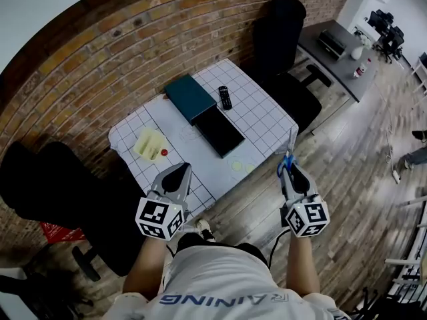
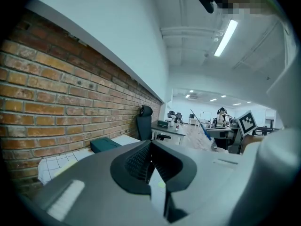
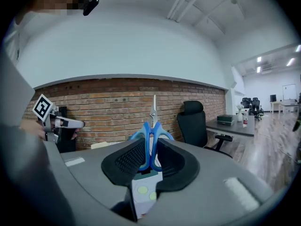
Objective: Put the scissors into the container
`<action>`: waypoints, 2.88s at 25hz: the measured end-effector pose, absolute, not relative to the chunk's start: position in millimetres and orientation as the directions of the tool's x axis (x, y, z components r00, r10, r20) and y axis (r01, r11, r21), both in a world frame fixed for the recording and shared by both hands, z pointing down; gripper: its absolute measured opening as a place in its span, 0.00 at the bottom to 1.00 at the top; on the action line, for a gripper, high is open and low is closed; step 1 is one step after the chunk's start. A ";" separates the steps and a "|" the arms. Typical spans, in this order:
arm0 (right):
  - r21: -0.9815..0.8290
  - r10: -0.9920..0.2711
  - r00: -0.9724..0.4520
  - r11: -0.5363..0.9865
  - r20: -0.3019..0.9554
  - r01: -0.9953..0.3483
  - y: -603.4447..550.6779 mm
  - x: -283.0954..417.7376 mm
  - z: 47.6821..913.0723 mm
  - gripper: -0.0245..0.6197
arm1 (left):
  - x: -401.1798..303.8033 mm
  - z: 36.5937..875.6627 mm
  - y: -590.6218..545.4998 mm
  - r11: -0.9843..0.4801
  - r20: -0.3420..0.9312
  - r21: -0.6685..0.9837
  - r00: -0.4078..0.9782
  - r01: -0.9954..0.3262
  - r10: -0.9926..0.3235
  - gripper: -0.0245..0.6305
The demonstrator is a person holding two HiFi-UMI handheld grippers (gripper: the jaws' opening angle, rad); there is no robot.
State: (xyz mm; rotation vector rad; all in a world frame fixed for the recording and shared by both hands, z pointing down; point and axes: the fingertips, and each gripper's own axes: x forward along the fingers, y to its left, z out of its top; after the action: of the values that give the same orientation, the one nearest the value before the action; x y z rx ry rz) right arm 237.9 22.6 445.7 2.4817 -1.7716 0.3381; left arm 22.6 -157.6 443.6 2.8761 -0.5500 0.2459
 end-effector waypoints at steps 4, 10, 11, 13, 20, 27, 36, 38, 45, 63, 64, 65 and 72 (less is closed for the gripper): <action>-0.065 -0.932 0.269 -0.293 0.244 -0.954 -20.6 234.7 453.7 0.20 | 19.7 451.7 -188.5 -0.901 0.212 0.171 0.908 -0.399 -0.362 0.04; -0.053 -0.947 0.175 -0.196 0.268 -0.979 -72.2 240.5 466.2 0.20 | 13.9 467.5 -216.1 -0.863 0.233 0.178 0.872 -0.473 -0.430 0.04; -0.056 -0.950 0.157 -0.178 0.270 -0.982 -80.5 243.2 468.5 0.20 | 13.9 469.2 -220.3 -0.854 0.236 0.178 0.864 -0.489 -0.445 0.04; -0.064 -0.953 0.113 -0.136 0.280 -0.989 -98.0 250.9 473.6 0.20 | 14.9 471.0 -228.2 -0.830 0.247 0.178 0.840 -0.529 -0.483 0.04; -0.108 -0.950 -0.057 0.025 0.307 -0.994 -166.1 304.3 481.2 0.20 | 48.7 467.8 -252.3 -0.725 0.285 0.172 0.738 -0.667 -0.612 0.04; -0.137 -0.913 -0.220 0.184 0.343 -0.973 -217.3 340.7 501.9 0.20 | 78.2 471.8 -253.0 -0.608 0.316 0.157 0.623 -0.778 -0.716 0.04; -0.137 -0.827 -0.331 0.302 0.454 -0.943 -244.3 310.2 545.9 0.20 | 74.9 482.7 -253.7 -0.541 0.351 0.163 0.561 -0.825 -0.750 0.04; -0.128 -0.786 -0.320 0.298 0.528 -0.946 -247.0 303.4 567.8 0.20 | 71.9 483.5 -256.5 -0.538 0.351 0.168 0.560 -0.826 -0.750 0.04; -0.099 -0.612 -0.298 0.337 0.733 -0.936 -242.2 268.7 644.1 0.20 | 50.2 489.8 -256.5 -0.523 0.361 0.190 0.554 -0.831 -0.750 0.04; -0.008 -0.338 -0.147 0.380 0.929 -0.925 -247.4 238.8 736.2 0.20 | 11.9 499.0 -248.4 -0.508 0.354 0.223 0.555 -0.832 -0.753 0.04; -0.010 -0.334 -0.147 0.379 0.931 -0.925 -247.5 238.2 736.9 0.20 | 10.9 498.3 -249.4 -0.512 0.350 0.222 0.558 -0.830 -0.752 0.04; -0.012 -0.331 -0.146 0.377 0.932 -0.926 -247.6 238.0 737.8 0.20 | 10.0 497.3 -250.2 -0.520 0.343 0.220 0.565 -0.825 -0.750 0.04; -0.028 -0.368 -0.164 0.348 0.915 -0.937 -249.4 240.8 725.5 0.22 | 2.7 488.0 -257.2 -0.549 0.306 0.213 0.589 -0.808 -0.748 0.04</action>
State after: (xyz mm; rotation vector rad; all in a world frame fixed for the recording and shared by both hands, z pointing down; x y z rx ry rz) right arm 240.8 -249.4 725.5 1.1705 -1.7165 0.7986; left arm 2.7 -257.2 488.0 2.4914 -1.2639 0.2560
